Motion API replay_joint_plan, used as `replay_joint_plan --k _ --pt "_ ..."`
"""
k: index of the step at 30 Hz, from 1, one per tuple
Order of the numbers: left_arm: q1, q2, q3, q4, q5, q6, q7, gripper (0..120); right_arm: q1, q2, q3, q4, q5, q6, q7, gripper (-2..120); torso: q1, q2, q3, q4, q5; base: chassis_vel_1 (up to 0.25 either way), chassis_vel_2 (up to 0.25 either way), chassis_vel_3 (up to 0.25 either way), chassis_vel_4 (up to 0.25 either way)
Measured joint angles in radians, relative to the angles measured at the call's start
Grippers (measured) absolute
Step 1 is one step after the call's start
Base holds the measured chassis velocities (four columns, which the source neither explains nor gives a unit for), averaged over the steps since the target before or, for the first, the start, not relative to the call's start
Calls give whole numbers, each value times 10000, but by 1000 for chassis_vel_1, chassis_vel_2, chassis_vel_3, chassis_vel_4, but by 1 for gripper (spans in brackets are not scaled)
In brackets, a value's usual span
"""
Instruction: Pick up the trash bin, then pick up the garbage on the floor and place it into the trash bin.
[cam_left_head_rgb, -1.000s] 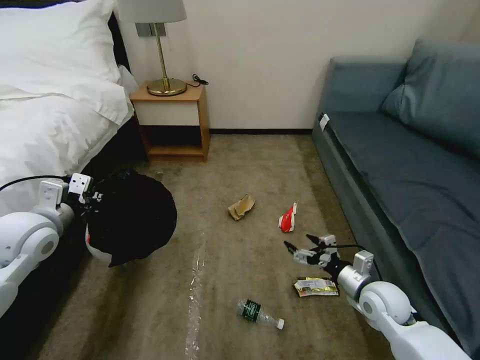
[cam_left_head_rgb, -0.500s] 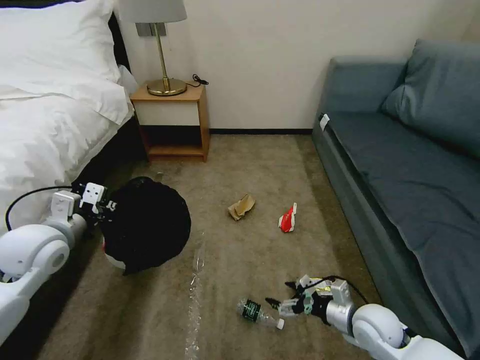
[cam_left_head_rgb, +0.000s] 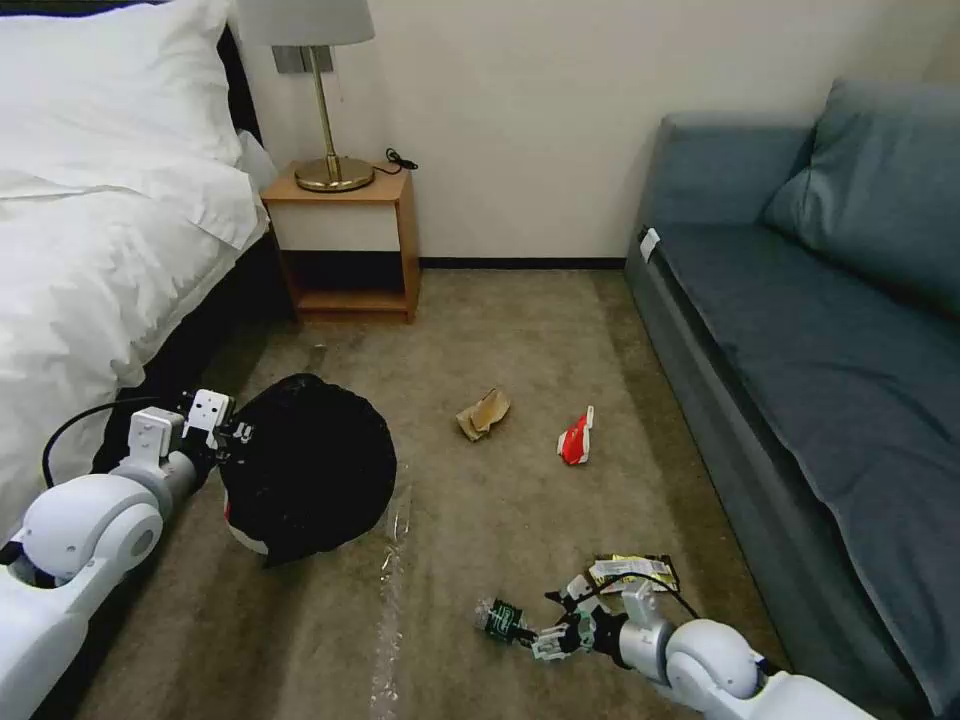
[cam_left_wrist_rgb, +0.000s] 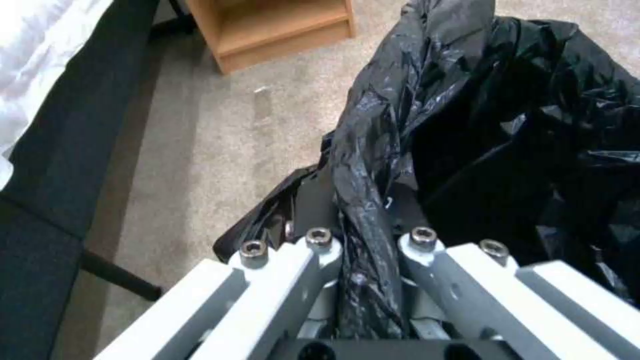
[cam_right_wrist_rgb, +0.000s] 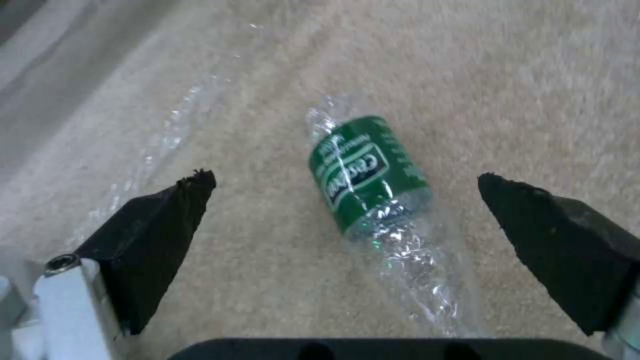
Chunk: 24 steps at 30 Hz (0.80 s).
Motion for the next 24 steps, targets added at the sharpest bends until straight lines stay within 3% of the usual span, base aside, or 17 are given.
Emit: replay_joint_plan --k 24 --pt "-218 -213 342 331 261 -423 335 4 518 1651 -332 -2636 -1446 1014 -587 100 0 0 0 -1 -1 0 0 0 0"
